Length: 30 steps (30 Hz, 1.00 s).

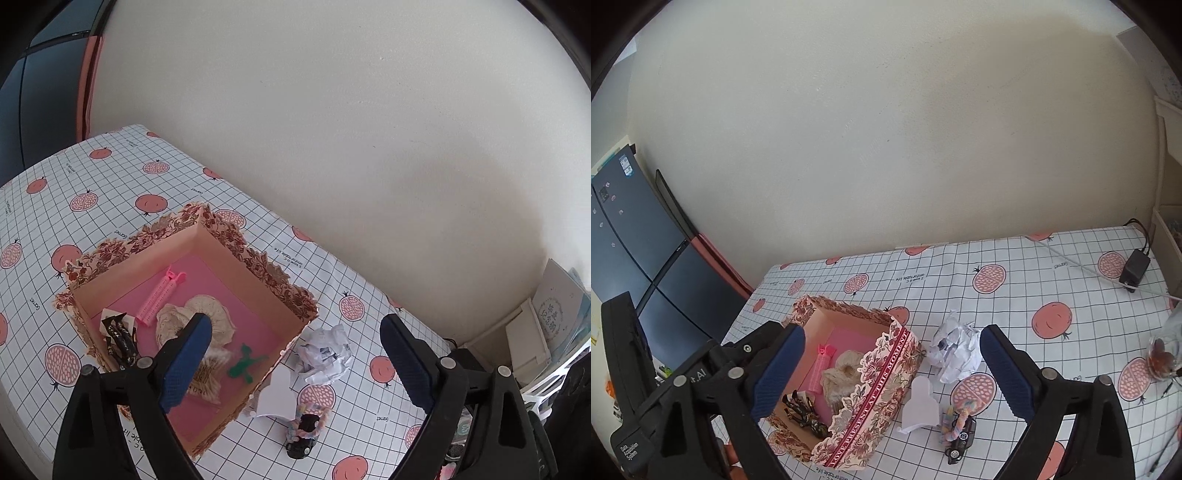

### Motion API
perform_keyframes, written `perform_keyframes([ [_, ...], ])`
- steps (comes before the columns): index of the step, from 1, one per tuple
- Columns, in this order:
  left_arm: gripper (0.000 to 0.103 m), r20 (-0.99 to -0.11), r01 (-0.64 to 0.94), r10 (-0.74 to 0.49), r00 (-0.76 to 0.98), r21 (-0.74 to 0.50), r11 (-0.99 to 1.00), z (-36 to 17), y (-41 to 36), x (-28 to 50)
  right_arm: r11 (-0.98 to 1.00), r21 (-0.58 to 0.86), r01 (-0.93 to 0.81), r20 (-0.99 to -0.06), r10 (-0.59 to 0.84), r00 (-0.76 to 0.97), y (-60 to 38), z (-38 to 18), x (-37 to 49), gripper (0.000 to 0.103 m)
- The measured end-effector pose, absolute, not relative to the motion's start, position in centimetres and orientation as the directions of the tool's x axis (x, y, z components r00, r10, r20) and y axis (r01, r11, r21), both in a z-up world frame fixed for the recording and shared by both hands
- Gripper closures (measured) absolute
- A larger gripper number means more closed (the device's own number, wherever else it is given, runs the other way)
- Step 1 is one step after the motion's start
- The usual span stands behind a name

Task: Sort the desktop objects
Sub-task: 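Move both grippers back toward the bracelet and black toy car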

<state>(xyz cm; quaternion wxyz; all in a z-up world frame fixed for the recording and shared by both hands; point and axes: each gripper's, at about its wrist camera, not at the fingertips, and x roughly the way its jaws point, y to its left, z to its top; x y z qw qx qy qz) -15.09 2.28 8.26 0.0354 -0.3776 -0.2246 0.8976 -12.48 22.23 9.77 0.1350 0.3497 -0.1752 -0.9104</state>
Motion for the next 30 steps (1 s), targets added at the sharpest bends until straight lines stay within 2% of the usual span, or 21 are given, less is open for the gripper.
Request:
perform_keyframes([
  [3, 0.010, -0.654, 0.085, 0.240, -0.717, -0.424, -0.902, 8.5, 3.0, -15.0, -0.905, 0.409, 0.112, -0.587, -0.356, -0.727, 23.2, 10.0, -12.3, 0.001],
  [15, 0.010, -0.658, -0.021, 0.276, -0.701, -0.367, -0.930, 8.6, 7.6, -14.7, -0.910, 0.407, 0.075, -0.593, -0.326, -0.736, 27.2, 10.3, -11.2, 0.000],
  [30, 0.010, -0.724, -0.094, 0.302, -0.621, -0.313, -0.945, 5.7, 12.3, -15.1, -0.932, 0.362, -0.006, -0.658, -0.251, -0.710, 30.7, 8.8, -11.0, 0.000],
])
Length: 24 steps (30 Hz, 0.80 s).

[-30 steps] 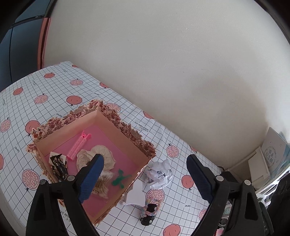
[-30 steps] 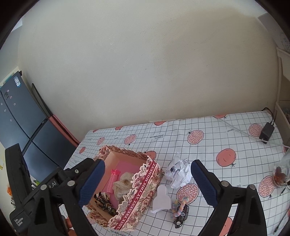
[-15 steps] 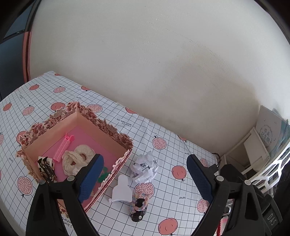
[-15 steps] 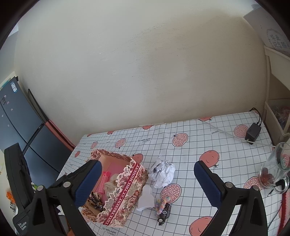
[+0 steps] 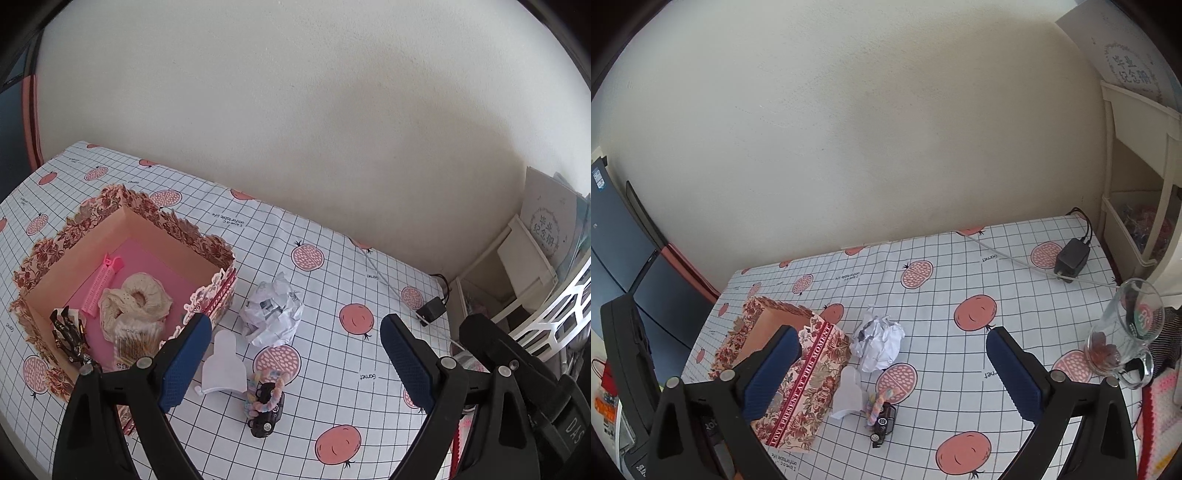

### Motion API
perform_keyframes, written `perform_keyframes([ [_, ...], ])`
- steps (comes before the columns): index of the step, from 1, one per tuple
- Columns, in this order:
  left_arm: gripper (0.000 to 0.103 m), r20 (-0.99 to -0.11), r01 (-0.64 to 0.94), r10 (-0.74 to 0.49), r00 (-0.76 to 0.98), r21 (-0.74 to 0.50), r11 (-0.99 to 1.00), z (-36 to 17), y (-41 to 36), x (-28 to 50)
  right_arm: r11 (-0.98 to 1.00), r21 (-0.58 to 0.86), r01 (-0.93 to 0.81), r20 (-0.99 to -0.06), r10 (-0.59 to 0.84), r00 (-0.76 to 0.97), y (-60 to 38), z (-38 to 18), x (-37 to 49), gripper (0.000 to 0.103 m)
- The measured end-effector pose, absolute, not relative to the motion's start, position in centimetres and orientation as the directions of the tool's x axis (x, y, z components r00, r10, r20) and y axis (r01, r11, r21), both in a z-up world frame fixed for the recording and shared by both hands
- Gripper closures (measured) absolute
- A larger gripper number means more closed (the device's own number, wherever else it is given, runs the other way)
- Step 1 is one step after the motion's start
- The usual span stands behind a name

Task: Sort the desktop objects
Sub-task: 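Move both grippers back toward the bracelet and black toy car, then lower the left gripper onto the beaded bracelet and close it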

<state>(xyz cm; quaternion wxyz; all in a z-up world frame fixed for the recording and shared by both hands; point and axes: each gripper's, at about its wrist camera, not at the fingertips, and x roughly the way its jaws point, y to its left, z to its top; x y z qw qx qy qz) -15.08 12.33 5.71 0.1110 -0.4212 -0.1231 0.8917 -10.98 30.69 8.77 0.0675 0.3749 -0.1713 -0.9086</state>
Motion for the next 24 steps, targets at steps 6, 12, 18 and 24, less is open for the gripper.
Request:
perform_keyframes([
  [6, 0.010, -0.782, -0.076, 0.291, -0.551, -0.300, -0.951, 2.5, 13.2, -16.0, -0.935, 0.354, -0.039, -0.718, -0.245, -0.652, 31.2, 5.9, -12.2, 0.000],
  [12, 0.010, -0.837, -0.060, 0.244, -0.490, -0.247, -0.967, -0.9, 13.8, -16.9, -0.933, 0.351, -0.083, -0.780, -0.242, -0.578, 31.7, 2.1, -13.4, 0.000],
  [18, 0.010, -0.892, -0.034, 0.195, -0.408, -0.198, -0.980, -4.8, 14.3, -17.5, -0.934, 0.336, -0.126, -0.840, -0.236, -0.488, 31.7, -1.9, -14.4, 0.000],
  [24, 0.011, -0.915, -0.026, 0.172, -0.366, -0.174, -0.984, -6.9, 14.4, -17.5, -0.923, 0.351, -0.159, -0.868, -0.257, -0.425, 31.9, -4.6, -14.8, 0.000],
])
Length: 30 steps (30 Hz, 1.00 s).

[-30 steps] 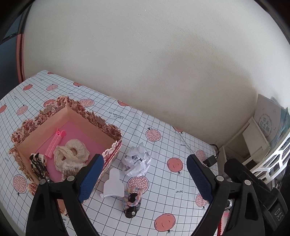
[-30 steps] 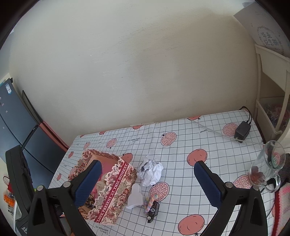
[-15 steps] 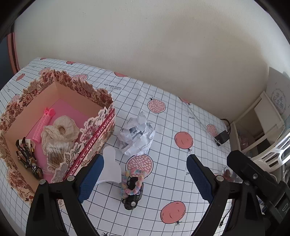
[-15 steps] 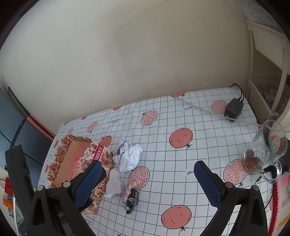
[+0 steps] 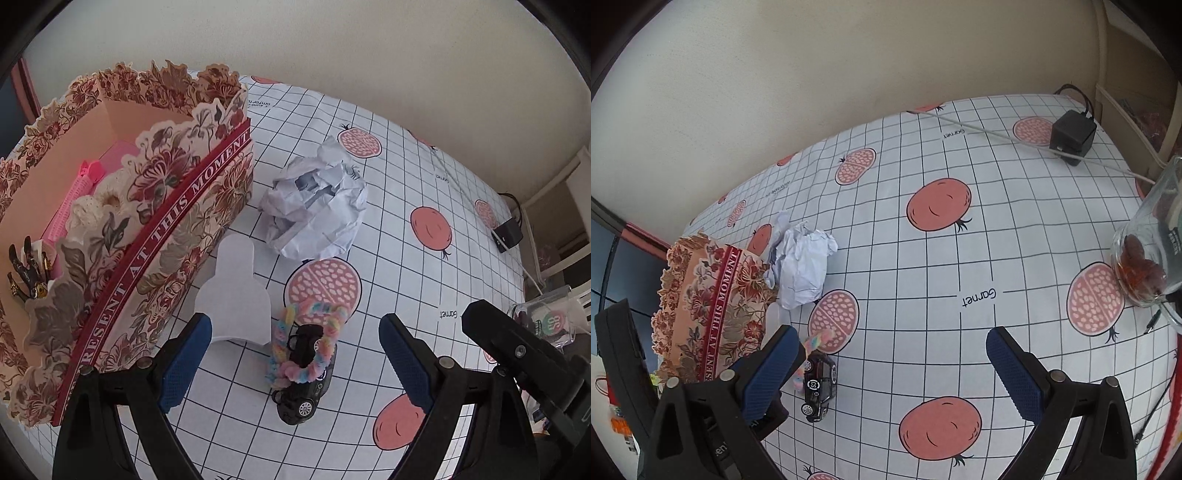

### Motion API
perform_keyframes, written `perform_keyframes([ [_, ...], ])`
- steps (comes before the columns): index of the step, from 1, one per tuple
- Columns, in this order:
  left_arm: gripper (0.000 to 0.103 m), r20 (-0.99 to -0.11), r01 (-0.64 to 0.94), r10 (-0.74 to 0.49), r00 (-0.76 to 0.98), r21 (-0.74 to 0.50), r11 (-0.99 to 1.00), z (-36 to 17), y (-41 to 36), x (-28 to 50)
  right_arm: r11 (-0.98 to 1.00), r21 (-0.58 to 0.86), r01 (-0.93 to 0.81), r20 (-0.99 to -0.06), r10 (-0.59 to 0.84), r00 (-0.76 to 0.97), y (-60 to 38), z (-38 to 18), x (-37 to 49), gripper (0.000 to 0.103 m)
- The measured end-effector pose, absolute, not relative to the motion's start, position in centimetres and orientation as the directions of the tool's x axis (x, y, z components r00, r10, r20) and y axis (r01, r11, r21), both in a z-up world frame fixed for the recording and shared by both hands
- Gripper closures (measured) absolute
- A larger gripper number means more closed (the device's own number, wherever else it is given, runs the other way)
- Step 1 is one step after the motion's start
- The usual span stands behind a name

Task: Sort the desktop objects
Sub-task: 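Lower the left gripper onto the beaded bracelet and close it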

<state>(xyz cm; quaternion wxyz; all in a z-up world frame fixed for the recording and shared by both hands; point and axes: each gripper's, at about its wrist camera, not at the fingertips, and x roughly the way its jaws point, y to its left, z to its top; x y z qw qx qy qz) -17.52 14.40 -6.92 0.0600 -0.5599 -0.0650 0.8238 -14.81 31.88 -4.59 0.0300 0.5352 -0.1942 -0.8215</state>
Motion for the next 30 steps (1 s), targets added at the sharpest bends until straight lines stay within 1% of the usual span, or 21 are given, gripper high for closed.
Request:
perform_keyframes([
  [1, 0.011, -0.917, -0.030, 0.168, -0.362, -0.169, -0.985, -7.1, 14.5, -17.4, -0.923, 0.348, -0.163, -0.871, -0.255, -0.419, 31.9, -4.9, -14.8, 0.000],
  [4, 0.016, -0.921, -0.034, 0.170, -0.352, -0.169, -0.985, -7.5, 14.5, -17.4, -0.923, 0.347, -0.167, -0.877, -0.257, -0.405, 31.8, -5.4, -14.9, 0.000],
  [6, 0.025, -0.921, -0.033, 0.168, -0.351, -0.167, -0.985, -7.6, 14.5, -17.4, -0.926, 0.341, -0.164, -0.882, -0.255, -0.395, 31.7, -5.7, -14.9, 0.000],
  [7, 0.027, -0.922, -0.034, 0.171, -0.348, -0.170, -0.985, -7.7, 14.5, -17.4, -0.927, 0.339, -0.161, -0.883, -0.255, -0.393, 31.6, -5.7, -15.0, 0.000],
  [9, 0.034, -0.924, -0.037, 0.174, -0.340, -0.171, -0.985, -7.9, 14.5, -17.4, -0.926, 0.339, -0.163, -0.884, -0.255, -0.392, 31.6, -5.9, -15.0, 0.000],
  [13, 0.042, -0.927, -0.021, 0.183, -0.327, -0.186, -0.982, -8.3, 14.3, -17.6, -0.925, 0.342, -0.167, -0.883, -0.256, -0.393, 31.5, -5.9, -14.9, 0.000],
  [15, 0.052, -0.929, -0.023, 0.189, -0.318, -0.191, -0.981, -8.5, 14.4, -17.6, -0.925, 0.342, -0.166, -0.883, -0.256, -0.393, 31.5, -5.9, -15.0, 0.000],
  [17, 0.059, -0.930, -0.025, 0.198, -0.311, -0.200, -0.979, -8.6, 14.5, -17.7, -0.925, 0.342, -0.166, -0.884, -0.257, -0.391, 31.4, -6.0, -15.0, 0.000],
  [20, 0.062, -0.928, -0.011, 0.210, -0.308, -0.217, -0.976, -8.6, 14.3, -17.8, -0.926, 0.342, -0.160, -0.885, -0.260, -0.386, 31.1, -6.1, -15.1, 0.000],
  [21, 0.069, -0.928, -0.009, 0.213, -0.307, -0.221, -0.975, -8.6, 14.3, -17.9, -0.927, 0.342, -0.157, -0.885, -0.261, -0.384, 31.1, -6.1, -15.1, 0.000],
  [22, 0.072, -0.925, -0.008, 0.226, -0.307, -0.235, -0.972, -8.6, 14.2, -17.9, -0.927, 0.341, -0.154, -0.886, -0.262, -0.383, 31.0, -6.1, -15.1, 0.000],
  [24, 0.083, -0.921, -0.008, 0.238, -0.310, -0.248, -0.969, -8.5, 14.1, -18.1, -0.930, 0.338, -0.147, -0.887, -0.263, -0.379, 30.7, -6.3, -15.1, 0.000],
  [26, 0.089, -0.919, -0.005, 0.233, -0.318, -0.244, -0.970, -8.2, 13.8, -18.0, -0.930, 0.338, -0.146, -0.889, -0.265, -0.374, 30.5, -6.4, -15.1, 0.000],
  [30, 0.093, -0.916, 0.011, 0.249, -0.315, -0.266, -0.964, -8.1, 13.1, -18.0, -0.927, 0.347, -0.146, -0.889, -0.275, -0.367, 30.1, -6.5, -15.2, 0.000],
])
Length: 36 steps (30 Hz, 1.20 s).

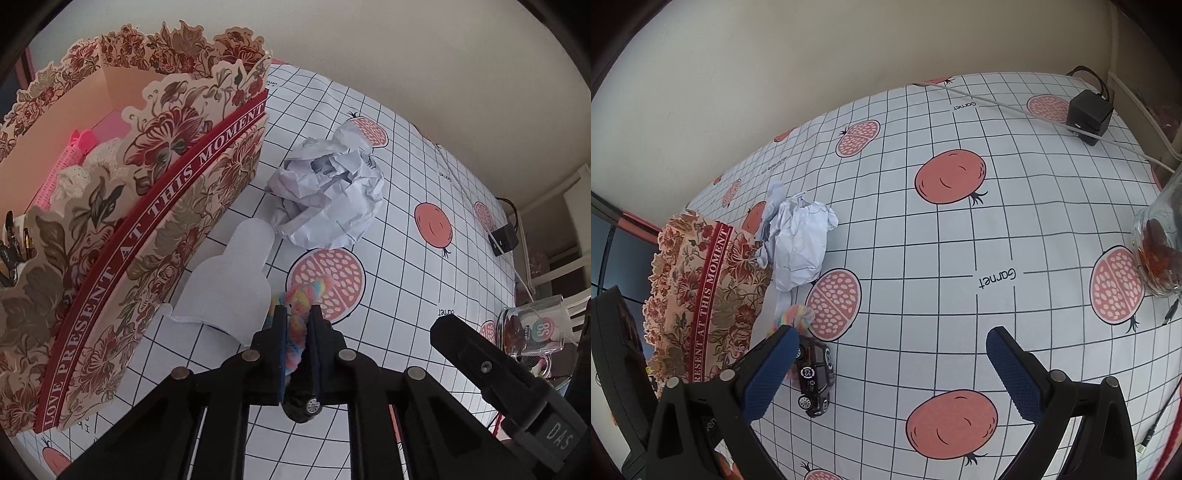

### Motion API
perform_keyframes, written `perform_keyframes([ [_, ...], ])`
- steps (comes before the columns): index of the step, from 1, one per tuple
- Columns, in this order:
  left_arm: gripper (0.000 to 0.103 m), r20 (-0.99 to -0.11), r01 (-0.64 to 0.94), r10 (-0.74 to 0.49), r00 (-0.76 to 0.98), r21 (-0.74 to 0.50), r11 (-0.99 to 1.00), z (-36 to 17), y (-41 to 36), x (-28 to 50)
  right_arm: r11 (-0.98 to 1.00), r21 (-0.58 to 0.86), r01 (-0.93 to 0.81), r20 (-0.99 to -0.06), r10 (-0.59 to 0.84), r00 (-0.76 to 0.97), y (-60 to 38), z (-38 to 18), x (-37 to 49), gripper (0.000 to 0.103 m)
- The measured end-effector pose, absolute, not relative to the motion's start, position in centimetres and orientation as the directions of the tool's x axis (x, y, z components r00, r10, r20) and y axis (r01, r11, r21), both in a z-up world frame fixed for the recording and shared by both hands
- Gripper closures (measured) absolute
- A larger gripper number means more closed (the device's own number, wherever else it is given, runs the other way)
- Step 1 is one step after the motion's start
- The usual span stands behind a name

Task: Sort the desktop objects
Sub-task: 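Lower the left gripper onto the beaded bracelet and close it, then close the right gripper on the black toy car while the left holds the bracelet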

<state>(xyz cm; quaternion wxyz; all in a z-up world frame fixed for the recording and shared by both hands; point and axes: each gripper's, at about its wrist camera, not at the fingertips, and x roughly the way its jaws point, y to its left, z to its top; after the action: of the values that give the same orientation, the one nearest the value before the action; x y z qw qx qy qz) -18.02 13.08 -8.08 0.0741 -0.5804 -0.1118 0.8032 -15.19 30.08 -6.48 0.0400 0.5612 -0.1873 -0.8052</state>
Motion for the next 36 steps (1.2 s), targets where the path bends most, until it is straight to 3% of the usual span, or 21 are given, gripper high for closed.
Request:
perform_keyframes([
  [20, 0.095, -0.910, 0.166, 0.211, -0.357, -0.284, -0.945, -7.6, 8.4, -18.3, -0.925, 0.373, -0.079, -0.897, -0.337, -0.285, 26.4, -8.6, -15.2, 0.001],
  [36, 0.095, -0.909, 0.166, 0.184, -0.373, -0.260, -0.951, -6.7, 7.5, -18.1, -0.951, 0.307, -0.030, -0.920, -0.289, -0.264, 22.6, -10.1, -15.0, 0.032],
])
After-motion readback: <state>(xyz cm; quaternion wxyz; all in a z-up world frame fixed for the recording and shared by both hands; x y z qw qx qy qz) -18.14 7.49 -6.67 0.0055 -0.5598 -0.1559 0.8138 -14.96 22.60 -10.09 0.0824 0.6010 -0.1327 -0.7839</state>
